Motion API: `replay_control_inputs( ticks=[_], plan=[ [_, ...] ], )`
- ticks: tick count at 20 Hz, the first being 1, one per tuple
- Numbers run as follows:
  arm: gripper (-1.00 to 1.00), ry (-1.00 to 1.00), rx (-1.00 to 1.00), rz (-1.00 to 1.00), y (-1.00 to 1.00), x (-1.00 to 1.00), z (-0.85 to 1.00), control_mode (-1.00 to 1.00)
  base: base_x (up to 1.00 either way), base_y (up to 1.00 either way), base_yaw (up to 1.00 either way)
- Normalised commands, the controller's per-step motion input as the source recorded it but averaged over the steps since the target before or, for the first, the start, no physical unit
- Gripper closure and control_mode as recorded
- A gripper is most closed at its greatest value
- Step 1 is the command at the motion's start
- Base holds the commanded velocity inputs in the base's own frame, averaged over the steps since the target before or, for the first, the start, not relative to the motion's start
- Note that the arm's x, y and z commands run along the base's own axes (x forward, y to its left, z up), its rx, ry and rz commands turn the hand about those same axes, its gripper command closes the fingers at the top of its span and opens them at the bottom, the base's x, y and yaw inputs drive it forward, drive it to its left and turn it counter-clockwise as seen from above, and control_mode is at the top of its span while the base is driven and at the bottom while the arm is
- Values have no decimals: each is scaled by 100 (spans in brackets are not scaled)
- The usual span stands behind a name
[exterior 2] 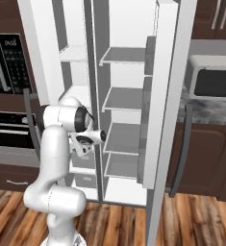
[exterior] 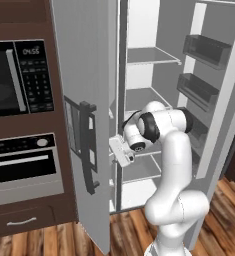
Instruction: Place one of the steaks on the plate and the other in the bowl. Then place the bowl in the fridge.
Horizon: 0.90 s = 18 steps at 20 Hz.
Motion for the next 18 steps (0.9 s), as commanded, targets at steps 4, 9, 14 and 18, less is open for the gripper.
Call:
replay_control_inputs(
  ticks=[4,9,14,18],
  plan=[
    [-100,0,0,3,66,-3,-4,-100,0,0,0],
    [-100,-1,0,0,86,-63,-2,-100,0,0,0],
    [-100,-17,-2,-9,100,-46,0,-100,0,0,0],
    [-100,-21,-7,-18,100,-25,15,-100,0,0,0]
  ],
)
